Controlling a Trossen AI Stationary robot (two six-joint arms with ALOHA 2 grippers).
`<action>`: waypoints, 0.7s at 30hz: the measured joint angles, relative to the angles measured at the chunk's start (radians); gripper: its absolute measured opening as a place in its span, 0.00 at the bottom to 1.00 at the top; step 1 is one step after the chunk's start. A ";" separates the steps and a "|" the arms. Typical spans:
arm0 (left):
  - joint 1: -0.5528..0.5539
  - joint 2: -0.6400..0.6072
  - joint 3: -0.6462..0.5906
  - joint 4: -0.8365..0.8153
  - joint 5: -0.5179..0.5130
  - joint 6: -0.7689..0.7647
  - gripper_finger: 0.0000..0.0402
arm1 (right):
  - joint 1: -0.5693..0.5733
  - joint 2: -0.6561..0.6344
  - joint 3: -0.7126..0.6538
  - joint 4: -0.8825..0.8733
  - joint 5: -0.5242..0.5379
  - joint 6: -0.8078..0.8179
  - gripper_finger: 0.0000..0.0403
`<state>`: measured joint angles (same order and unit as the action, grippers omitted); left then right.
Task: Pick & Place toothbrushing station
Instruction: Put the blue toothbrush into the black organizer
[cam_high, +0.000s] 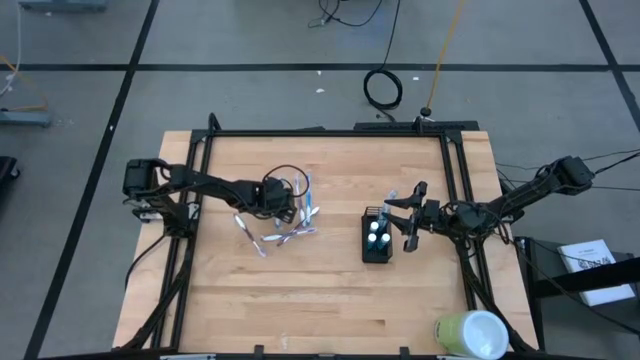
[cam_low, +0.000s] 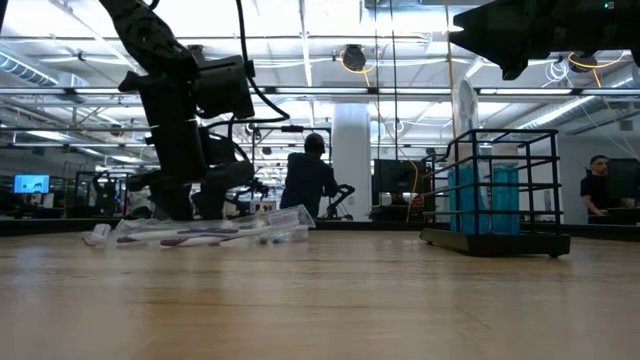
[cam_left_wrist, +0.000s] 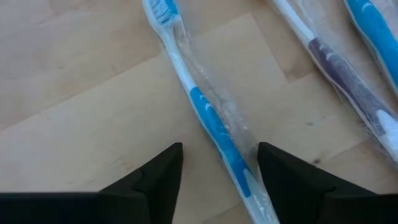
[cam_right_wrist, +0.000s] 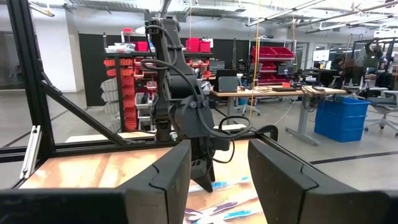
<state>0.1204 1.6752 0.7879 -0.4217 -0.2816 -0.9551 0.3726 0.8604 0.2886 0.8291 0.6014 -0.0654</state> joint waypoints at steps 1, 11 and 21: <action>0.000 0.000 0.000 0.000 0.001 0.004 0.49 | 0.000 0.000 0.000 0.000 0.000 0.000 0.37; 0.004 0.002 -0.001 0.012 0.018 0.097 0.13 | 0.000 0.000 0.000 -0.004 0.000 -0.002 0.37; 0.011 -0.038 -0.005 -0.016 -0.037 0.215 0.08 | 0.000 0.000 0.000 -0.005 0.000 0.000 0.37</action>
<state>0.1314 1.6374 0.7832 -0.4375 -0.3190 -0.7399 0.3725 0.8608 0.2887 0.8242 0.6014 -0.0654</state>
